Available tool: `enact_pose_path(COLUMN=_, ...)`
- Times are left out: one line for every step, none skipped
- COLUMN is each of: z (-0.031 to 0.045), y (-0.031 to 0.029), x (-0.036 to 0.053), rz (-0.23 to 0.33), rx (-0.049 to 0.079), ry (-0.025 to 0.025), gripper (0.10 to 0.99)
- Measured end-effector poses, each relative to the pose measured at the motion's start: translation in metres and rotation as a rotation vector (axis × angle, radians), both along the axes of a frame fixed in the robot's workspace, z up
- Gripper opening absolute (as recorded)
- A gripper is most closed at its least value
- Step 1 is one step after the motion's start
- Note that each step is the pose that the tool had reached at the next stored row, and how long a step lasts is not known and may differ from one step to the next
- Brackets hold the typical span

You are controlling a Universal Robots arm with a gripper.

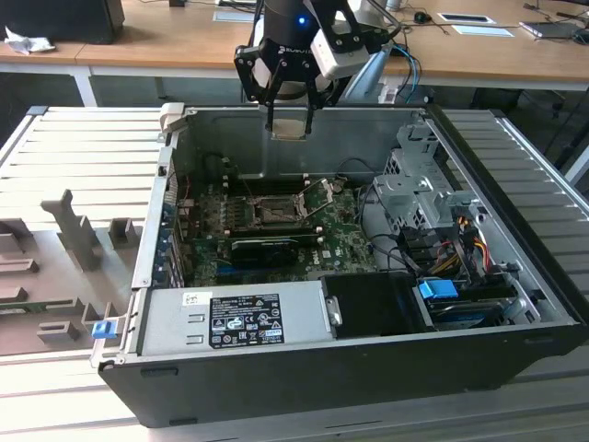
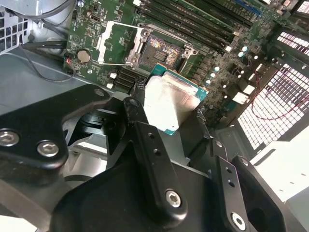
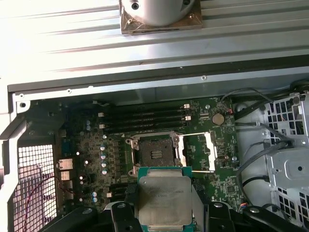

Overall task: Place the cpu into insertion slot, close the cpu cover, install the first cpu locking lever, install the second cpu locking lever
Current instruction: 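Place the cpu into insertion slot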

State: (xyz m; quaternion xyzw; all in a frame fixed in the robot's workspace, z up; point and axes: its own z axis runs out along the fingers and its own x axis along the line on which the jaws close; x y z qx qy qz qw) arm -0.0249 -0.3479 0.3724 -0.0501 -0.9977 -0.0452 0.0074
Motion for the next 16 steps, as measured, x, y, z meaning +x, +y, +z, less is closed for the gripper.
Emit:
enact_pose_path(z=0.0000, y=0.0000, x=0.0000, rz=-0.001, rx=0.000, ry=0.0000, gripper=0.529)
enact_pose_path(z=0.0000, y=0.0000, x=0.0000, rz=-0.002, rx=0.000, ry=0.0000, gripper=0.529)
enact_pose_path(z=0.0000, y=0.0000, x=0.0000, rz=-0.003, rx=0.000, ry=0.0000, gripper=0.529)
enact_pose_path(z=0.0000, y=0.0000, x=0.0000, rz=-0.004, rx=0.000, ry=0.0000, gripper=0.529)
enact_pose_path(z=0.0000, y=0.0000, x=0.0000, rz=-0.004, rx=0.000, ry=0.0000, gripper=0.529)
enact_pose_path(z=0.0000, y=0.0000, x=0.0000, rz=-0.005, rx=0.000, ry=0.0000, gripper=0.529)
enact_pose_path(z=0.0000, y=0.0000, x=0.0000, rz=-0.005, rx=0.000, ry=0.0000, gripper=0.529)
enact_pose_path(z=0.0000, y=0.0000, x=0.0000, rz=-0.006, rx=0.000, ry=0.0000, gripper=0.529)
enact_pose_path(z=0.0000, y=0.0000, x=0.0000, rz=-0.007, rx=0.000, ry=0.0000, gripper=0.529)
enact_pose_path(z=0.0000, y=0.0000, x=0.0000, rz=-0.008, rx=0.000, ry=0.0000, gripper=0.529)
enact_pose_path(z=0.0000, y=0.0000, x=0.0000, rz=-0.009, rx=0.000, ry=0.0000, gripper=0.529)
enact_pose_path(z=0.0000, y=0.0000, x=0.0000, rz=-0.010, rx=0.000, ry=0.0000, gripper=0.529)
enact_pose_path(z=0.0000, y=0.0000, x=0.0000, rz=-0.010, rx=0.000, ry=0.0000, gripper=0.529)
enact_pose_path(z=0.0000, y=0.0000, x=0.0000, rz=-0.011, rx=0.000, ry=0.0001, gripper=0.529)
enact_pose_path(z=0.0000, y=0.0000, x=0.0000, rz=-0.011, rx=0.000, ry=0.0000, gripper=0.529)
enact_pose_path(z=0.0000, y=0.0000, x=0.0000, rz=-0.012, rx=0.000, ry=0.0000, gripper=0.529)
